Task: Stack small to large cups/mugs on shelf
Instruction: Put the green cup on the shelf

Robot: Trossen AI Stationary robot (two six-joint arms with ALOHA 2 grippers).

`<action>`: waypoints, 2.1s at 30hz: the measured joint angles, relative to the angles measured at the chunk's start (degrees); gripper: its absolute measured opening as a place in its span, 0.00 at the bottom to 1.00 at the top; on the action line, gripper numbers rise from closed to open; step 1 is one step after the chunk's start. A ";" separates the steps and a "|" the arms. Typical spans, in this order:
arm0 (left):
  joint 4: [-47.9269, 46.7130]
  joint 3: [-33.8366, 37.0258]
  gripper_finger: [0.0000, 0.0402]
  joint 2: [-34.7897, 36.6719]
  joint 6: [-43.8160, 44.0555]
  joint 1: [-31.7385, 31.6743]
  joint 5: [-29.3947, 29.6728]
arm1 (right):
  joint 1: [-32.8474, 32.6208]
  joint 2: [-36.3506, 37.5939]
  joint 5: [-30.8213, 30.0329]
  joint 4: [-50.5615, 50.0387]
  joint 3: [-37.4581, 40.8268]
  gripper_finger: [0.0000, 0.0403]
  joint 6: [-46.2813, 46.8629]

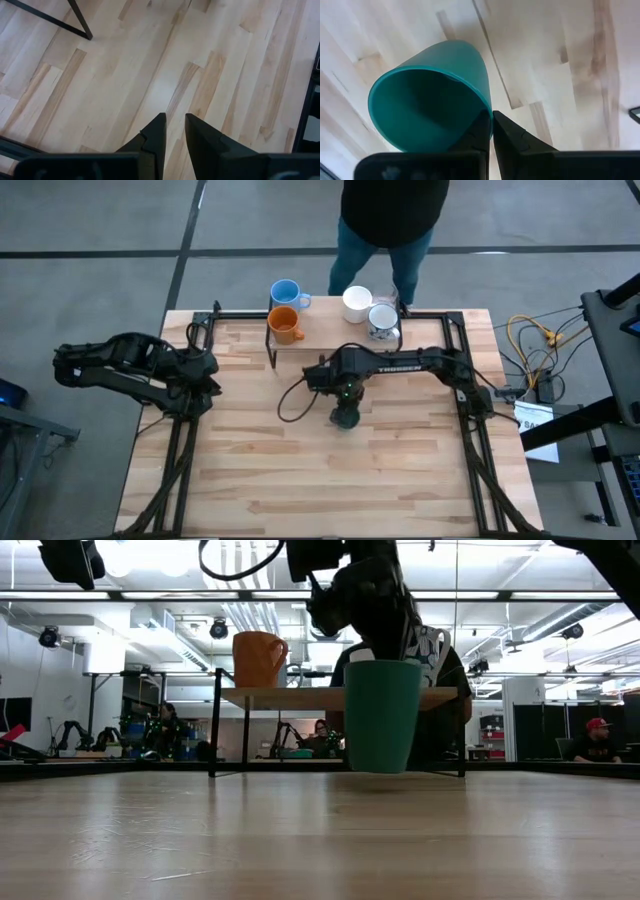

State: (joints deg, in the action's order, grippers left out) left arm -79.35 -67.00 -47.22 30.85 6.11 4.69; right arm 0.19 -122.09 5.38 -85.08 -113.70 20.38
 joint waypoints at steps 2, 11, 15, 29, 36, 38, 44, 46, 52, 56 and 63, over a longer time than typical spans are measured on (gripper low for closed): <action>0.00 -0.01 0.14 0.00 0.00 -0.01 0.00 | 0.33 0.00 -0.04 0.35 -0.11 0.02 0.15; 0.00 0.00 0.14 0.00 0.17 -0.02 0.00 | 1.81 0.00 -0.93 0.55 0.23 0.02 -0.01; 0.00 0.00 0.14 0.00 0.20 -0.02 0.00 | 2.13 0.00 -0.74 0.78 0.75 0.02 -0.85; 0.00 0.00 0.14 0.00 0.20 -0.01 -0.01 | 2.97 0.00 4.07 5.03 4.75 0.02 5.40; 0.00 -0.02 0.14 0.00 0.20 -0.01 -0.02 | 3.83 0.00 4.22 8.11 3.20 0.02 9.24; 0.00 0.00 0.14 0.00 0.21 -0.01 -0.02 | 4.28 0.00 3.97 8.33 3.11 0.02 9.52; 0.00 0.00 0.14 0.00 0.35 -0.02 -0.06 | 4.74 0.00 2.42 7.96 4.17 0.02 11.69; 0.00 0.00 0.14 0.00 0.35 -0.01 -0.15 | 4.87 0.00 2.08 7.94 4.49 0.02 12.73; 0.00 0.00 0.14 0.00 0.33 0.00 -0.17 | 5.21 0.03 0.53 8.24 4.35 0.02 15.87; 0.00 0.00 0.14 0.00 0.30 -0.01 -0.20 | 5.22 0.03 0.51 9.03 4.23 0.02 16.18; 0.00 0.00 0.14 0.00 0.28 0.00 -0.21 | 5.24 0.03 0.51 8.93 4.23 0.02 17.65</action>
State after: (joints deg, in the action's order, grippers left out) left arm -79.35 -67.00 -47.22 31.14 6.11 4.48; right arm 5.43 -122.06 5.89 -76.15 -109.47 38.03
